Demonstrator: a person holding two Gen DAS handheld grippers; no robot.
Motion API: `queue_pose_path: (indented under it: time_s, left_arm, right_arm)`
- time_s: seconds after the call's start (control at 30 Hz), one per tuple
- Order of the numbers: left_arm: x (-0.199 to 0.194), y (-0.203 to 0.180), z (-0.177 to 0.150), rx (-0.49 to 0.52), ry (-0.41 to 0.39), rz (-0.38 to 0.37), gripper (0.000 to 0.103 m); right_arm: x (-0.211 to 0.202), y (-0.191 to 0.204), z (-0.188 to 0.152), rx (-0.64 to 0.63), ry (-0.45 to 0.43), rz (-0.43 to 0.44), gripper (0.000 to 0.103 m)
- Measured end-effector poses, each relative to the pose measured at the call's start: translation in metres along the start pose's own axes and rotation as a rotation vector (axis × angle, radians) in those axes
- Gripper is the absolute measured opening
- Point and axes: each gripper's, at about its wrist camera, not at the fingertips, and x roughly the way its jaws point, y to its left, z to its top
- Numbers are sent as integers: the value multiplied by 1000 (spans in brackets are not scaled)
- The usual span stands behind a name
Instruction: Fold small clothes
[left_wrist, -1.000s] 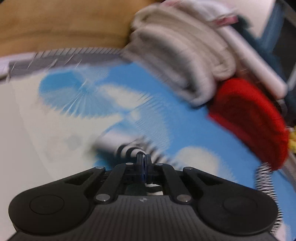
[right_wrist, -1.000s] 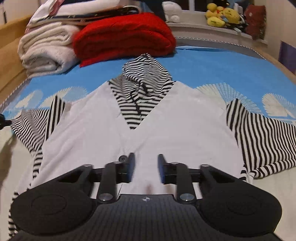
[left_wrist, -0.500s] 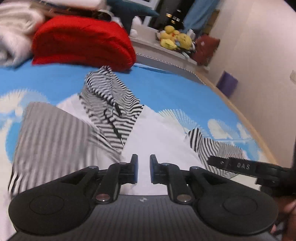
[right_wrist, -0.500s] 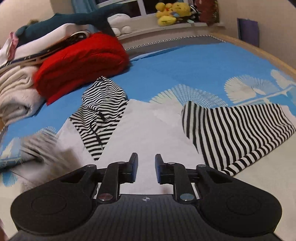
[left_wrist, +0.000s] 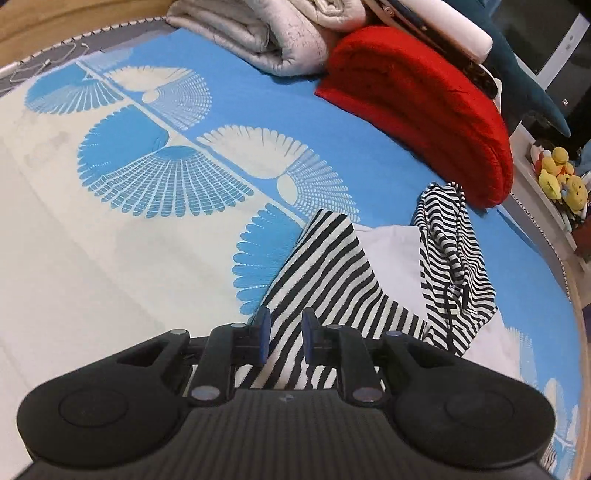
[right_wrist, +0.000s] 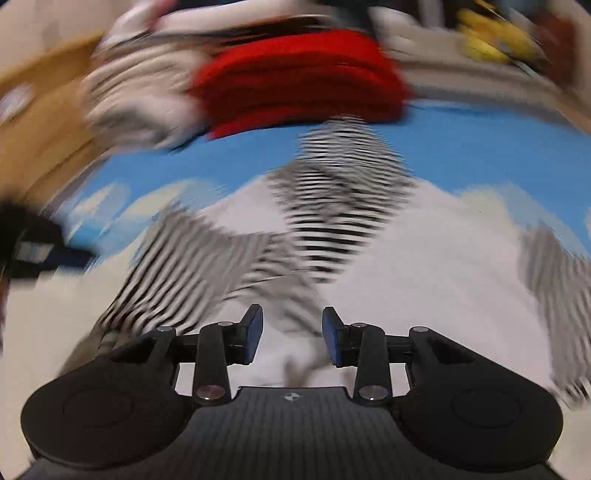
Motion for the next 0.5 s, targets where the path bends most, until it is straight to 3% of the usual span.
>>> queue_pose_path:
  time_s: [0.13,0.2,0.23,0.3,0.33,0.43,0.5]
  left_arm:
    - [-5,2,-7,4,-3,5,23]
    - [-2,-1,-4,-3,12,-14,23]
    - [-2,-2,-3,1,12,-20,24]
    - [-2,-2,0,21,-2,-18,23]
    - [-1,-3,1,40,-9,-15,23]
    - [4,-8,1,101,-8,-20,23]
    - [9,-10,-1,126,7,-25,23]
  right_arm:
    - [32,55,-15,-212,19,37,53]
    - [51,74,-24,-314,50,-8,53]
    - [59,80,-29,-367,61,-57,49]
    - [70,83,-35,-415,79,-134,9]
    - [70,78,-33,-392,82,-135,3]
    - [39,48,-7,-221,-41,-75,3]
    - [7,1,19,4,-158,-4,3]
